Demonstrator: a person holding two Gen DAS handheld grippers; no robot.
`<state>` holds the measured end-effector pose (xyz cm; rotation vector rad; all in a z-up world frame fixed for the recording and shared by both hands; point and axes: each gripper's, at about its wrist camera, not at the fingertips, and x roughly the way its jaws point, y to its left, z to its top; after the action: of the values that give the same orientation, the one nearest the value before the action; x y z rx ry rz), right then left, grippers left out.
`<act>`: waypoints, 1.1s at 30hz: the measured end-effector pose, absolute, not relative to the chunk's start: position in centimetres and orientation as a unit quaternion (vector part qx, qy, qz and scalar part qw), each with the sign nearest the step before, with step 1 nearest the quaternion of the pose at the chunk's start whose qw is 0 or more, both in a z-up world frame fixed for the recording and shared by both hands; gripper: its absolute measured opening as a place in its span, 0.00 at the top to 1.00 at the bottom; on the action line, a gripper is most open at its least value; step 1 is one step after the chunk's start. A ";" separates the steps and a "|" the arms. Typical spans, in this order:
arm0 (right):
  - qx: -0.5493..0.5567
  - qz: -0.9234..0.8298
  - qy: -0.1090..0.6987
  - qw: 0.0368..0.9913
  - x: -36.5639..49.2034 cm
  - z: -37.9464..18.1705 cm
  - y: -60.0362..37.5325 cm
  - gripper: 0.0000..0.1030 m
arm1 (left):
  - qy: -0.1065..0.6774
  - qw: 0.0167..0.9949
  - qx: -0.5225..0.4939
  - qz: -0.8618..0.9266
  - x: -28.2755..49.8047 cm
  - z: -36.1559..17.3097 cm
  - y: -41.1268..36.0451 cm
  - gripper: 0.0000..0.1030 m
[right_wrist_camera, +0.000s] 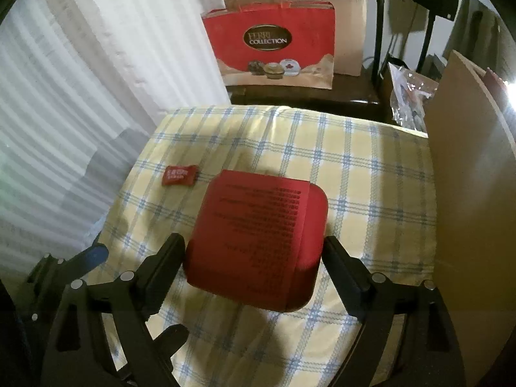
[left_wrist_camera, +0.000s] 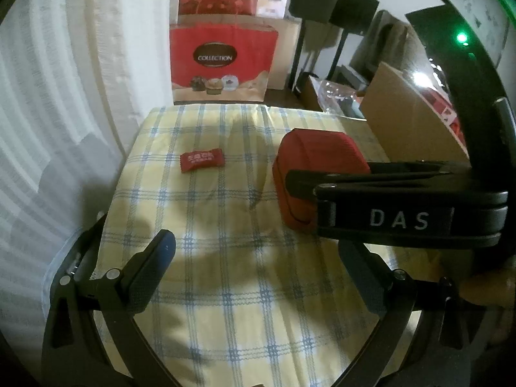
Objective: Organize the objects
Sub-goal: 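Grasp the red square box with the right gripper, then grasp the small red candy packet with the left gripper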
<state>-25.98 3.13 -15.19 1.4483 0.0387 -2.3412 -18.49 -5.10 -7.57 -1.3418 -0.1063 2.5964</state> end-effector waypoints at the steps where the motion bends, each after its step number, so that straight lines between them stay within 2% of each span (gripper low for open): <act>1: 0.516 -0.834 0.014 0.193 -26.0 -15.2 3.1 0.15 | -0.038 0.108 -0.457 0.882 -18.6 -7.6 -5.2 0.02; 15: 0.520 -0.831 0.018 0.196 -26.6 -15.9 2.8 0.15 | -0.049 0.080 -0.458 0.884 -19.9 -7.9 -8.6 0.02; 27: 0.515 -0.836 0.010 0.189 -25.8 -15.8 4.3 0.16 | -0.071 0.059 -0.471 0.877 -25.2 -8.8 -11.3 0.03; 33: 0.515 -0.836 0.004 0.188 -25.7 -15.8 4.9 0.16 | -0.092 0.048 -0.501 0.860 -28.5 -10.2 -11.0 0.12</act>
<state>-25.66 4.86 -15.80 1.4479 0.0103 -2.3525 -28.54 -11.01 -10.24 -1.5257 -0.2792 2.6201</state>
